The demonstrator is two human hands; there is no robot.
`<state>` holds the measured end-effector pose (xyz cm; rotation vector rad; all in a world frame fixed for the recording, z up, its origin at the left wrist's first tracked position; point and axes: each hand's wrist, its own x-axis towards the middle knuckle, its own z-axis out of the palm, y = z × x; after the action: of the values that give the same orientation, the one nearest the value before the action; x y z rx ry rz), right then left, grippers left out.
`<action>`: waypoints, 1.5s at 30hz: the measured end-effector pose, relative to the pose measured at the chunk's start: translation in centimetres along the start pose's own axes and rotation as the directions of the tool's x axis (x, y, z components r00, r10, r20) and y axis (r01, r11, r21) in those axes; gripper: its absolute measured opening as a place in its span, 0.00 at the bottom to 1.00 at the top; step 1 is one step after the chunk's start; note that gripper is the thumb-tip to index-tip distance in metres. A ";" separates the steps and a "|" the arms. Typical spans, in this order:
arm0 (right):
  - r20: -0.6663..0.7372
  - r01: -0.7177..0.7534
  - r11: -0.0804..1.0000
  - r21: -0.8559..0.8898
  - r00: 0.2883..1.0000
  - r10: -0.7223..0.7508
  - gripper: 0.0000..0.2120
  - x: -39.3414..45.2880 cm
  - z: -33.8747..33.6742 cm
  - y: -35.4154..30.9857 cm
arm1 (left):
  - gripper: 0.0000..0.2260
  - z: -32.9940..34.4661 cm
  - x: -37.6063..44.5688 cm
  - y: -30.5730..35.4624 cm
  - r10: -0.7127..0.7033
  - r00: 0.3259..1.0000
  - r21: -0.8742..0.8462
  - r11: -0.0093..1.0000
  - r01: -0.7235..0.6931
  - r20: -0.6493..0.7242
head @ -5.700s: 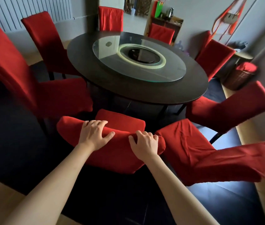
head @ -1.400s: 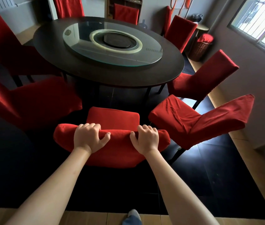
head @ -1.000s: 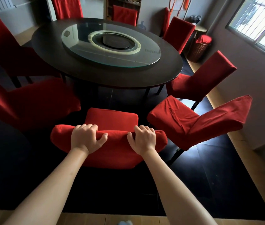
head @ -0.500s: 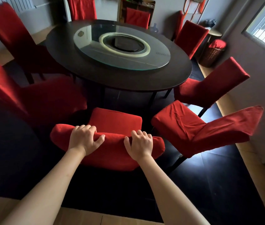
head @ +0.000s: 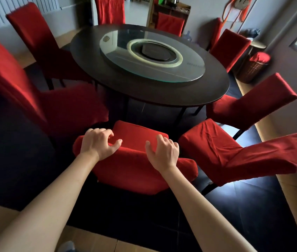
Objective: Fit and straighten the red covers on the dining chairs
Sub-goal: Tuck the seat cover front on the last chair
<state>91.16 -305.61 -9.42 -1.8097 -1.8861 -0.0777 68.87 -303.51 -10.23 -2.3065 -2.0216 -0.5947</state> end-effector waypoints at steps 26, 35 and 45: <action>0.147 0.018 0.992 0.125 0.989 -0.037 0.25 14.3 20.7 -40.7 | 0.33 -14.6 9.8 -47.5 -0.029 0.994 0.165 0.985 0.045 -0.101; 0.111 -0.009 0.990 0.143 0.994 -0.007 0.21 25.5 28.9 -49.5 | 0.32 -14.2 21.8 -57.7 0.025 0.994 0.122 0.992 -0.012 -0.108; 0.079 -0.038 0.995 0.089 0.996 0.031 0.22 32.0 34.1 -56.6 | 0.31 -11.5 32.0 -68.1 0.101 0.994 0.080 0.992 -0.098 -0.035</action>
<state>27.54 -269.01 -8.61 -1.8074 -1.8790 0.0900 3.40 -264.97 -6.09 -2.3159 -1.8657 -0.5407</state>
